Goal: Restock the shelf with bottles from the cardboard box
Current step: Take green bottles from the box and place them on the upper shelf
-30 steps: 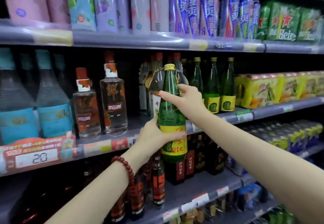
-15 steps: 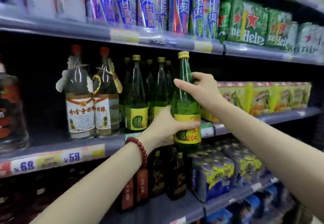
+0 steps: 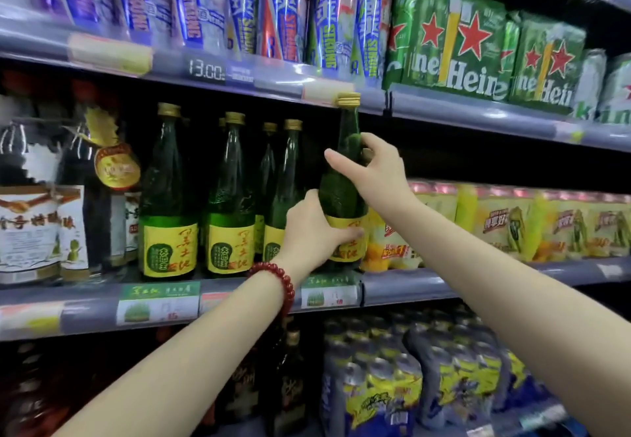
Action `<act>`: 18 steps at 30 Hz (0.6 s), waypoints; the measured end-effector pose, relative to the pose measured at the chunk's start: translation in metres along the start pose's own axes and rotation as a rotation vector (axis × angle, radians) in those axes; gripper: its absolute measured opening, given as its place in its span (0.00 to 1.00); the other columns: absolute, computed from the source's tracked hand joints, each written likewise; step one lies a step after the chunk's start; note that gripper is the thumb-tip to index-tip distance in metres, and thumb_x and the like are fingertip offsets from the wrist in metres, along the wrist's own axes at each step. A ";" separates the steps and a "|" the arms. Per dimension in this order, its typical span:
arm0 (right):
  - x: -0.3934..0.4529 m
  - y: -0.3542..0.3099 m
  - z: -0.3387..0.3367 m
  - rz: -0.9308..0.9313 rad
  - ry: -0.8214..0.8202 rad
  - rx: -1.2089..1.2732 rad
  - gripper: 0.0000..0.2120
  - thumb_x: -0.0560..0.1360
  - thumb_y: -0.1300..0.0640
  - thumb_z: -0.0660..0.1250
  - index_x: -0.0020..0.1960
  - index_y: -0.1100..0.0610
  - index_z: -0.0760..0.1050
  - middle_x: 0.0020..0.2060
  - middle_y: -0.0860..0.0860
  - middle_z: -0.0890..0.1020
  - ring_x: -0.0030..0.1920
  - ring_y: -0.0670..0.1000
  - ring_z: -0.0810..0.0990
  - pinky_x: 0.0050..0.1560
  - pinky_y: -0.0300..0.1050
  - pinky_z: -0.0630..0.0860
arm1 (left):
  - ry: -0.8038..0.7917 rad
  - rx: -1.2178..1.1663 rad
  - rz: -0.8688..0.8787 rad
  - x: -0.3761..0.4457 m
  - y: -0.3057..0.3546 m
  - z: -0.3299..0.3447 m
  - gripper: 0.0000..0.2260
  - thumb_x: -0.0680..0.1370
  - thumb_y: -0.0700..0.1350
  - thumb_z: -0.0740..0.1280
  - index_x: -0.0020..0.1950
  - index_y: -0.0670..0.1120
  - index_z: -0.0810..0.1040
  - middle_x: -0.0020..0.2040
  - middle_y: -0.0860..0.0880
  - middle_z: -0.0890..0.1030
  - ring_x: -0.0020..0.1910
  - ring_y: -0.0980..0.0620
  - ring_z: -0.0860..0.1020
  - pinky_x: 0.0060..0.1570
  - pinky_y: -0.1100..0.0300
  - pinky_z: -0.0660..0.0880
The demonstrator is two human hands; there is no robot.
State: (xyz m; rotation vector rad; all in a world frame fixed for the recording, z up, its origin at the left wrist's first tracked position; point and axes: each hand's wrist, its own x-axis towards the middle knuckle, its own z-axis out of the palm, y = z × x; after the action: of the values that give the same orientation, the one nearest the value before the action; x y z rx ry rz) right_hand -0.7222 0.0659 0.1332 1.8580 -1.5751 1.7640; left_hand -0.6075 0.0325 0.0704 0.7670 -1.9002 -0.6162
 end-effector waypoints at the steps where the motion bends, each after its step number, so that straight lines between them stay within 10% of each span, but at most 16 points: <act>1: 0.002 0.004 0.000 -0.008 -0.005 0.021 0.13 0.69 0.43 0.73 0.47 0.51 0.78 0.41 0.46 0.83 0.44 0.43 0.82 0.46 0.45 0.82 | 0.021 0.023 0.011 0.002 -0.001 0.003 0.30 0.64 0.54 0.79 0.61 0.46 0.72 0.55 0.49 0.80 0.54 0.51 0.79 0.52 0.58 0.77; 18: -0.005 0.048 0.009 0.080 -0.027 0.212 0.13 0.72 0.47 0.72 0.51 0.53 0.77 0.44 0.48 0.83 0.47 0.47 0.82 0.52 0.54 0.81 | 0.011 0.231 -0.151 0.005 -0.005 0.042 0.46 0.72 0.47 0.75 0.77 0.42 0.46 0.71 0.39 0.67 0.69 0.42 0.69 0.62 0.55 0.71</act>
State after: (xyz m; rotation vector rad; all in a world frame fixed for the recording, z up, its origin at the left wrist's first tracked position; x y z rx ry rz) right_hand -0.7499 0.0410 0.1008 1.9416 -1.5459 2.0196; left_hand -0.6466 0.0290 0.0525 1.0673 -1.9368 -0.4873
